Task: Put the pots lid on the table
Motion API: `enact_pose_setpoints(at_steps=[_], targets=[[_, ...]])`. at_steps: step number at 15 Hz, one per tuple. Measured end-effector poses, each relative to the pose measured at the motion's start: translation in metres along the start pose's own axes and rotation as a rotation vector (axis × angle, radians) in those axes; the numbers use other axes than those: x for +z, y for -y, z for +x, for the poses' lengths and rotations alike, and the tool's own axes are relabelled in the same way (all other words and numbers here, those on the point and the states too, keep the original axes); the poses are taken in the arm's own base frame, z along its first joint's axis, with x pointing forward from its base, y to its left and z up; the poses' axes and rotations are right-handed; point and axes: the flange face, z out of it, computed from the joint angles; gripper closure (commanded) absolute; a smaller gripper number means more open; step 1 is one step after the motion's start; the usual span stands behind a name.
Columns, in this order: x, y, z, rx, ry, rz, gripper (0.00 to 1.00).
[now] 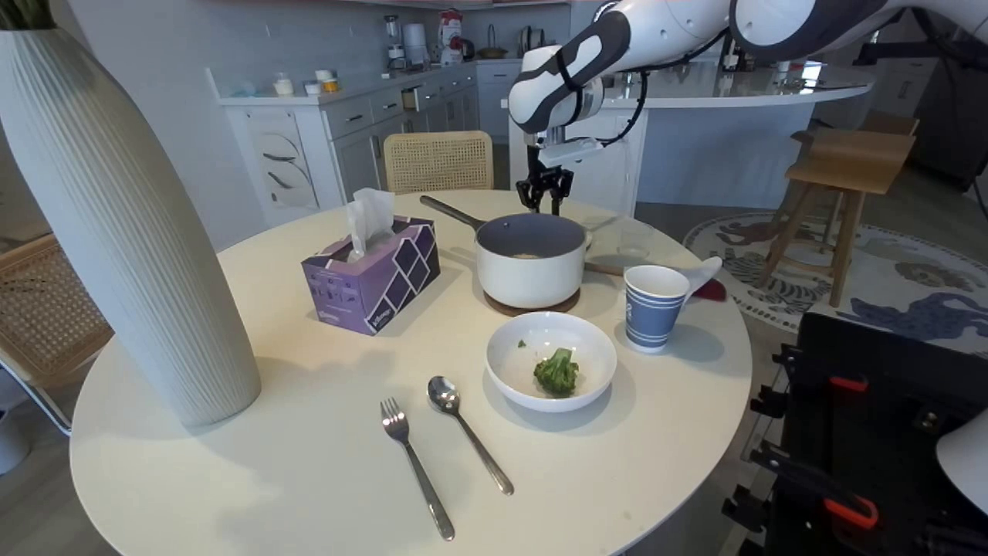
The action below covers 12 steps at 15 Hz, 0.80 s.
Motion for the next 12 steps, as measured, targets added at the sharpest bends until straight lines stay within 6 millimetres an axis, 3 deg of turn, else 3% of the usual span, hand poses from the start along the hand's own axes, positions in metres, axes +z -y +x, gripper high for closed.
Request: enact_pose_setpoints(at_steps=[2, 5, 12], targets=[[-0.011, -0.001, 0.004, 0.0, -0.003, -0.002, 0.0], [-0.035, 0.001, 0.008, 0.007, -0.009, -0.027, 0.0], [-0.122, 0.016, 0.004, 0.006, -0.04, -0.103, 0.0]])
